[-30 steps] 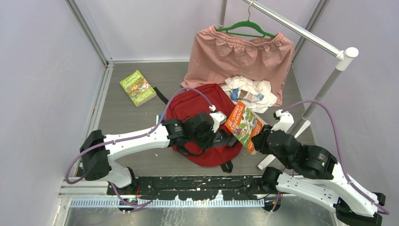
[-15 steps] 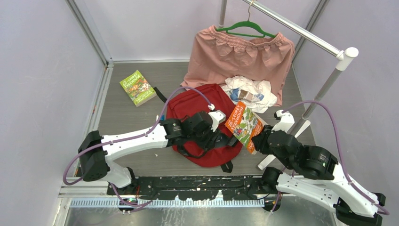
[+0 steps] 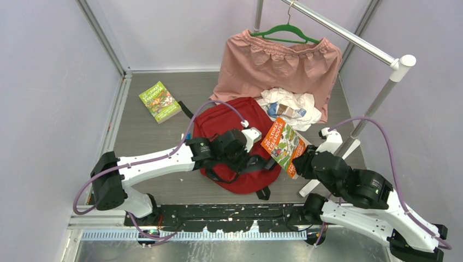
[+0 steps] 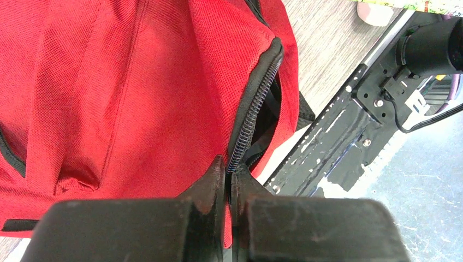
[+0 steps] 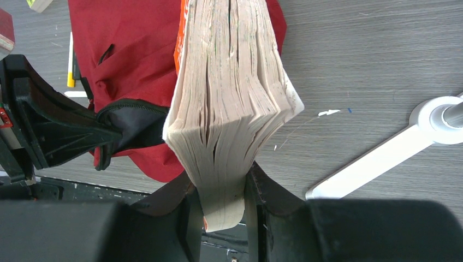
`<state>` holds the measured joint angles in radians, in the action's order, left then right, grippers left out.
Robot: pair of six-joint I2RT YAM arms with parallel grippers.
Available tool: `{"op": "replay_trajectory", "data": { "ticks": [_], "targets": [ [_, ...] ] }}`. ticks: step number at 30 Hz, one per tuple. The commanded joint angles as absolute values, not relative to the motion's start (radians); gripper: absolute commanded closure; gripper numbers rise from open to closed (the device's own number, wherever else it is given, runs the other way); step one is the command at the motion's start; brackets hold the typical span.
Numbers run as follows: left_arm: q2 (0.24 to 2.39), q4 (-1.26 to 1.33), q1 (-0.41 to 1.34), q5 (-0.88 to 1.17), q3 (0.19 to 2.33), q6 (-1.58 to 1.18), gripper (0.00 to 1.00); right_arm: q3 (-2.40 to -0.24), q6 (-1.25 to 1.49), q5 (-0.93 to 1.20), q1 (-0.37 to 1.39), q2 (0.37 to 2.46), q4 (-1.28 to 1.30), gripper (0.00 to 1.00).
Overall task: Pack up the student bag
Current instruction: Place the book in the student bag.
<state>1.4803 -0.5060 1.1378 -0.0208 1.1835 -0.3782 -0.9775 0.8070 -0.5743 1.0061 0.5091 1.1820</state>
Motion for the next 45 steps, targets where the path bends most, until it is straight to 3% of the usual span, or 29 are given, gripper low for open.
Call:
{"op": "replay_trajectory", "data": {
  "ticks": [1, 7, 15, 25, 31, 45],
  "targets": [
    [1.446, -0.463, 1.136, -0.005, 1.197, -0.382, 1.00, -0.989, 0.813, -0.608, 1.010, 0.497, 1.070, 0.99],
    [1.489, -0.466, 1.137, 0.046, 1.201, -0.413, 0.72, -0.962, 0.820, -0.592, 1.010, 0.496, 1.053, 0.99],
    [1.490, -0.470, 1.142, 0.013, 1.224, -0.422, 0.60, -0.948, 0.839, -0.581, 1.010, 0.467, 1.070, 0.99],
    [1.447, -0.491, 1.142, -0.056, 1.208, -0.395, 0.52, -0.939, 0.842, -0.579, 1.009, 0.489, 1.058, 0.99],
    [1.401, -0.459, 1.142, -0.049, 1.180, -0.389, 0.32, -0.947, 0.832, -0.586, 1.010, 0.507, 1.050, 0.99],
    [1.431, -0.414, 1.196, 0.090, 1.185, -0.340, 0.33, -0.953, 0.836, -0.589, 1.011, 0.505, 1.054, 0.99]
  ]
}}
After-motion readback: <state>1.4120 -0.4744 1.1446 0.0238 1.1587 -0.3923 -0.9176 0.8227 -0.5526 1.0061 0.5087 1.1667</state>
